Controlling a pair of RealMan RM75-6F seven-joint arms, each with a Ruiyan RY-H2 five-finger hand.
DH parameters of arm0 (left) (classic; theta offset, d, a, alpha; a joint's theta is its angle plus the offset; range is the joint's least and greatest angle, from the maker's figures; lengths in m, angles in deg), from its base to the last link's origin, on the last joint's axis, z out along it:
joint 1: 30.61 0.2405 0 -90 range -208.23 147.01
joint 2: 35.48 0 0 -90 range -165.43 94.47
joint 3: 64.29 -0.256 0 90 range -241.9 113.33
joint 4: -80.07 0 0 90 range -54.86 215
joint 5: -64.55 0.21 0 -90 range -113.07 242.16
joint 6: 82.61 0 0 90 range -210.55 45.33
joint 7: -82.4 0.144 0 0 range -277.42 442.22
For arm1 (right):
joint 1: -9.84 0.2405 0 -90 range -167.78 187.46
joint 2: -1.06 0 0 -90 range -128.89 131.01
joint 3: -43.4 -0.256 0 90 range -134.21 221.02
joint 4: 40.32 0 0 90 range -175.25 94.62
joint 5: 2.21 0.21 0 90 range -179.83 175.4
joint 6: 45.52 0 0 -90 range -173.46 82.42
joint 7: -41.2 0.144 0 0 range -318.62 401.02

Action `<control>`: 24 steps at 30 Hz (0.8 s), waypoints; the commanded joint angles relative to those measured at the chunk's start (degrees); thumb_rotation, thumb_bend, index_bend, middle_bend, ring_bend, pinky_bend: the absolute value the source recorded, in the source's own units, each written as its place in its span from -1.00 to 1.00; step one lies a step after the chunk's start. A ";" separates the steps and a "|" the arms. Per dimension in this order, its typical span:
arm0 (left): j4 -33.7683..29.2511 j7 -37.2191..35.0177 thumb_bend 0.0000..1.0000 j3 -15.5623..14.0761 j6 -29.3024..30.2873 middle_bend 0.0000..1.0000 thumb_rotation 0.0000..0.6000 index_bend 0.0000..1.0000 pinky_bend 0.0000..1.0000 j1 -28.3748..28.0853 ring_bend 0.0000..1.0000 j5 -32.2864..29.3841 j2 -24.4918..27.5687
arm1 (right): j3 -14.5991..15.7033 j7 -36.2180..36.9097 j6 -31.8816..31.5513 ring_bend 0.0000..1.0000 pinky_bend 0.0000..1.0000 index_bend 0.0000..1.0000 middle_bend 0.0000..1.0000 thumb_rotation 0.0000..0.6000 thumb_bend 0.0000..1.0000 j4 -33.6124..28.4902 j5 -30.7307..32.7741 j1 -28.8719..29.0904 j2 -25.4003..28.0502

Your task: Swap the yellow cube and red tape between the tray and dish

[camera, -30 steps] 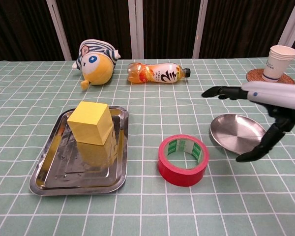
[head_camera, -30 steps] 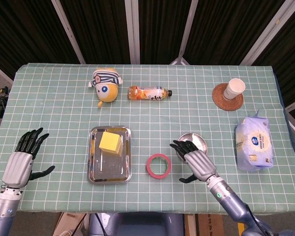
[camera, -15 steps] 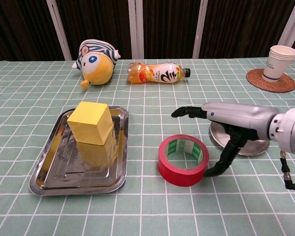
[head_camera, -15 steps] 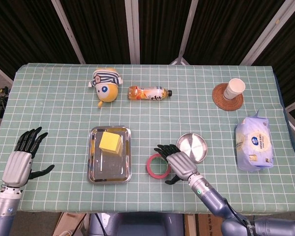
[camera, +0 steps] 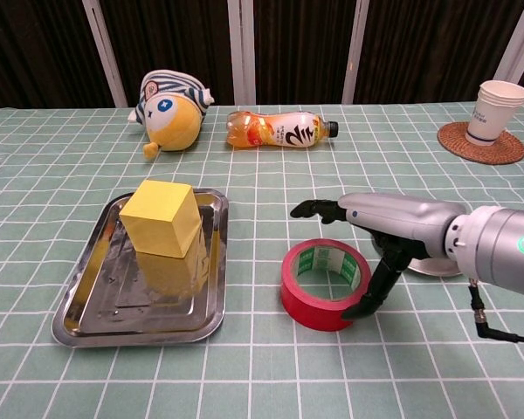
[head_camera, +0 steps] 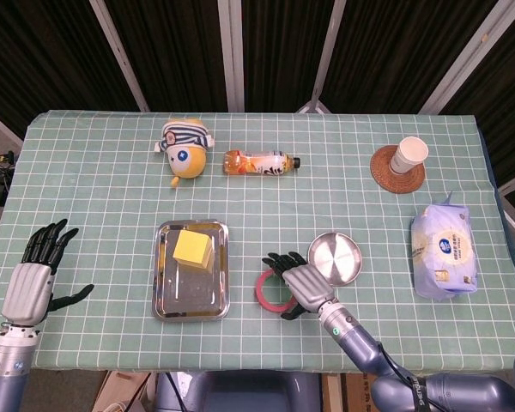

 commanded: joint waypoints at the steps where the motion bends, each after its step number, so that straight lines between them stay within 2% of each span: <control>1: -0.01 -0.16 -1.00 0.19 0.02 -1.00 1.00 -0.73 -0.92 0.11 -1.00 0.03 -0.14 | 0.27 -0.18 -0.49 -0.68 -1.00 -0.86 -0.68 1.00 -0.95 0.18 -0.03 0.28 -0.55; 12: -0.13 -1.44 -1.00 1.16 -0.07 -1.00 1.00 -0.69 -0.90 0.60 -1.00 -0.33 -0.30 | 1.11 -1.64 -1.81 -0.42 -0.99 -0.52 -0.37 1.00 -0.96 0.70 0.38 1.33 -1.83; 20: -0.45 -2.57 -1.00 1.87 0.39 -1.00 1.00 -0.66 -0.90 1.16 -1.00 -0.56 -0.18 | 1.58 -1.74 -5.81 -0.12 -0.81 -0.36 -0.11 1.00 -0.68 0.98 -2.13 0.31 -1.89; 24: -0.63 -2.96 -1.00 1.97 0.32 -1.00 1.00 -0.66 -0.89 1.31 -1.00 -0.46 -0.05 | 1.72 0.17 -7.49 -0.10 -0.80 -0.36 -0.09 1.00 -0.66 -0.23 -4.23 -0.95 -0.08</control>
